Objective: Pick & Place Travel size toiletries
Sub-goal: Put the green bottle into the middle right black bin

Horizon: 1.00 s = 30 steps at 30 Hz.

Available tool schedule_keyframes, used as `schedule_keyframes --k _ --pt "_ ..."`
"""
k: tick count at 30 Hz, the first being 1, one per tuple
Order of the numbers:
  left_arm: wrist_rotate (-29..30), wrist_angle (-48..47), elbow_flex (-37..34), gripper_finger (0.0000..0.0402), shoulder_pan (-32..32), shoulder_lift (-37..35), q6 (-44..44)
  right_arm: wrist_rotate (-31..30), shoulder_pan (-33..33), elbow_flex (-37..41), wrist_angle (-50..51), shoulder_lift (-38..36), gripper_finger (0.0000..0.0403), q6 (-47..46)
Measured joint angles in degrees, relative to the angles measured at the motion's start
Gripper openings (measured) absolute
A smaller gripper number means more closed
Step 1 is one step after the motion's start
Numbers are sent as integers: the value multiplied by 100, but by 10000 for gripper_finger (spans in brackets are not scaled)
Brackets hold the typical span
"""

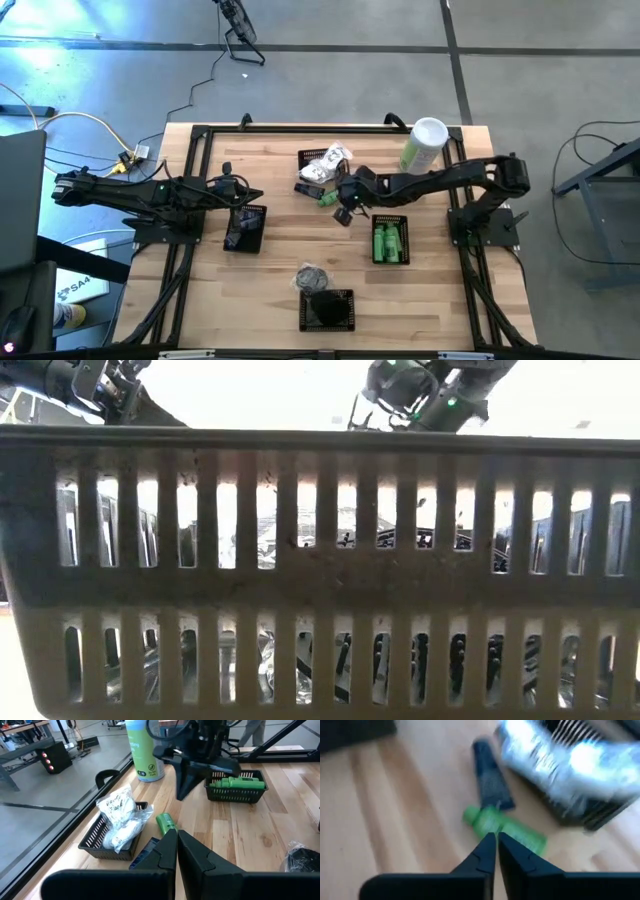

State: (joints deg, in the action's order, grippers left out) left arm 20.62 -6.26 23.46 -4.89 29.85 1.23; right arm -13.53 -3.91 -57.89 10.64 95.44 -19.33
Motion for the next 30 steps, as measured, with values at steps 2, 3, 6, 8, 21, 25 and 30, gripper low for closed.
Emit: schedule_keyframes --k 2,3,6,8,21,25,30 --pt "0 0 0 10 0 0 0 -261 1 -6 -309 85 8 -48" --pt "0 -6 0 10 0 2 0 -269 0 -9 -415 123 7 -105" --pt "0 -11 0 10 0 0 0 -182 -30 -2 -669 327 3 -270" --pt "0 -20 0 10 1 0 0 -115 -38 -4 -681 475 2 -358" --pt "2 -36 0 10 0 0 31 -709 -148 4 -1027 921 2 -512" --pt "2 -39 0 10 0 0 46 -602 -225 0 -979 1130 2 -712" --pt "2 -48 0 10 1 0 46 -652 -229 -6 -1170 1308 2 -743"
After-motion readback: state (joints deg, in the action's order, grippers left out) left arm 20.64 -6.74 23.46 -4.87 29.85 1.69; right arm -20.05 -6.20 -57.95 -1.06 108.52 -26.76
